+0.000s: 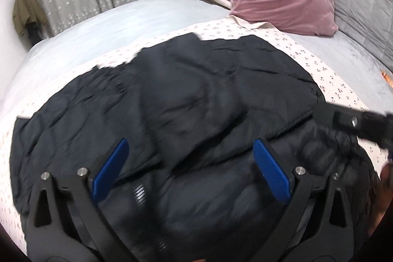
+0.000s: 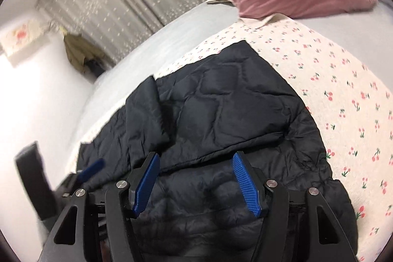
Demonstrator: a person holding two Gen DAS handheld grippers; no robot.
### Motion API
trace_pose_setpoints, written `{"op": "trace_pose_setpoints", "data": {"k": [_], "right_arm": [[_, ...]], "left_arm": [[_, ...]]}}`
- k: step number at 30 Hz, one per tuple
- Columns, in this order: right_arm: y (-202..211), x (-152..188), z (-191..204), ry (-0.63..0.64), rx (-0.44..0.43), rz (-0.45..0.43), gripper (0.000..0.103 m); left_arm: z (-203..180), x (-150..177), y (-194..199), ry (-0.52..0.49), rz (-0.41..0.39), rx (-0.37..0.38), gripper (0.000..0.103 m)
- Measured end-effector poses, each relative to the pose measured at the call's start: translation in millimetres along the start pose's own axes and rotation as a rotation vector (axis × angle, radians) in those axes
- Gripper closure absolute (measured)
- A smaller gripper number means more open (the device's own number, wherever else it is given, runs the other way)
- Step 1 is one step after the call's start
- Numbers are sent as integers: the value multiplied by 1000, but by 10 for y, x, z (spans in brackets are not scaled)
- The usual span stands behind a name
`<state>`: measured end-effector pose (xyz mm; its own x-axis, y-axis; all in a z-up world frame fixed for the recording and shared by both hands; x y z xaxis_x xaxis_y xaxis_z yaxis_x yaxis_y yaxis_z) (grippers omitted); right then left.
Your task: Fold large clothes
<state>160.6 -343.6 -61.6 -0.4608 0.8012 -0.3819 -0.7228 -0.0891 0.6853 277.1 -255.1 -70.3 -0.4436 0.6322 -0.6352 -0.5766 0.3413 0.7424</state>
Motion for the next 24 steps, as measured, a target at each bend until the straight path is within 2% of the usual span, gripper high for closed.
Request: {"op": "trace_pose_setpoints", "data": {"k": [3,6,8,9,10,11,15,16,18,19,20,22,24], "right_arm": [[-9,-27,-76,-45,-9,6,40],[44,-69,-161,-70,-7,4,40],[68,-99,-224,-96,-6,-2,40],[69,-105,-250,-108,-6,-2,40],[71,-103,-259,-115,-3,0,40],[64,-99,-273,-119,-1,4,40],[49,-89,-289,-126,1,11,40],[51,-78,-280,-126,-1,13,40],[36,-59,-237,-117,-8,24,39],[27,-56,-223,-114,-10,26,39],[21,-54,-203,-111,-11,28,39],[11,-53,-187,-110,-6,24,39],[16,-50,-173,-107,2,15,39]], "left_arm": [[-80,-129,-115,-10,-5,-15,3],[-39,-182,-223,27,18,-31,17],[9,-175,-252,44,36,-31,51],[46,-161,-240,56,42,-18,61],[83,-150,-213,72,39,-10,81],[163,-130,-140,98,29,-4,88],[601,27,171,225,-24,-46,88],[725,108,220,253,-24,-52,85],[966,283,271,302,-11,-59,69],[1057,361,300,326,-10,-62,55],[1103,403,325,335,-11,-69,44],[1063,410,352,302,-7,-69,36],[844,311,342,225,-24,-35,30]]}}
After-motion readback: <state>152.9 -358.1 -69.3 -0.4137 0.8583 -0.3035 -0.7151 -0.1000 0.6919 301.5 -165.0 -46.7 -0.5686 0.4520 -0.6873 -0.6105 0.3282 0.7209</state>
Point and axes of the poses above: each gripper's, at about its wrist camera, not at the fingertips, and y roughly against the way its jaws point, z to its left, x to its underside, the point moved 8 cm from there along -y, roughly the way its jaws point, and after that the axes turned 11 degrees about -y, right-handed, at the moved point
